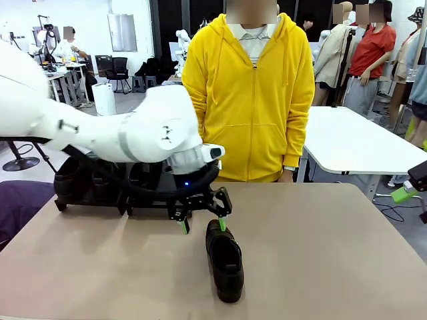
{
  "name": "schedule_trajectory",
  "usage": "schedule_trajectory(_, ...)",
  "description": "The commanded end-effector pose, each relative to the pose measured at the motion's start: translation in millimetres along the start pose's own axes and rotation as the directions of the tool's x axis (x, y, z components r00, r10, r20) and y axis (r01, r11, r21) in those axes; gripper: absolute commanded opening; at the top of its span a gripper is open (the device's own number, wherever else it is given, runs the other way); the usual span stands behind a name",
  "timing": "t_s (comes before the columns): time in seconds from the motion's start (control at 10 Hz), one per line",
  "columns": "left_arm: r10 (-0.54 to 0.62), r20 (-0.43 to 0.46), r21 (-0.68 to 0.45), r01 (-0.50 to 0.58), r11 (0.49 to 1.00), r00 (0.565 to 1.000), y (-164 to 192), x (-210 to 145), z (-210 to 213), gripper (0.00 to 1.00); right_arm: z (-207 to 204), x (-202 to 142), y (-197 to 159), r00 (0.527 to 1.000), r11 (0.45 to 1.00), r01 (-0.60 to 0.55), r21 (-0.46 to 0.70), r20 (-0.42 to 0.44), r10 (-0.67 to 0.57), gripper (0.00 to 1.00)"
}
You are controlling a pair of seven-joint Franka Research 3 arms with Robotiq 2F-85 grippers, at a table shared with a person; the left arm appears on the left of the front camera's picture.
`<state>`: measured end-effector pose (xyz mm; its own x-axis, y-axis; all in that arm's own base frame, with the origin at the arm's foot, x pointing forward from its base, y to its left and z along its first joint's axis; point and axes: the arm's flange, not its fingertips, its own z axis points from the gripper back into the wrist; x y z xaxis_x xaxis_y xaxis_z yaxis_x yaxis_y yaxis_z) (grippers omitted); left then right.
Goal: Organize the shoes by placing them on the stand.
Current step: Place the Shoe from the middle of the table onto the Shoes Stand.
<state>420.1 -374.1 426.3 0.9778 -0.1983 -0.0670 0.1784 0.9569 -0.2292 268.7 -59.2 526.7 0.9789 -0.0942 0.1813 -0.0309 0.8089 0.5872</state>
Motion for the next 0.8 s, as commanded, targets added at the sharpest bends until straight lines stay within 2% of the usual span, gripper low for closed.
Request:
schedule_trajectory(0.0,0.024,-0.041,0.071,-0.021,0.997,0.999,-26,0,-4,1.00,2,0,-1,1.000,0.999,-0.019,0.027,0.005,0.019,1.00)
schedule_trajectory(0.2,0.060,-0.041,0.095,-0.056,0.994,0.997,-24,-6,-25,1.00,2,0,-1,1.000,0.999,-0.019,0.027,0.005,0.019,1.00)
schedule_trajectory(0.4,0.104,-0.004,0.126,-0.103,0.987,0.995,-16,-14,-43,1.00,2,0,-1,1.000,0.999,-0.019,0.027,0.005,0.019,1.00)
schedule_trajectory(0.7,0.131,0.094,0.188,-0.147,0.971,0.987,-9,-19,-86,1.00,2,0,-1,1.000,0.999,-0.019,0.027,0.005,0.019,1.00)
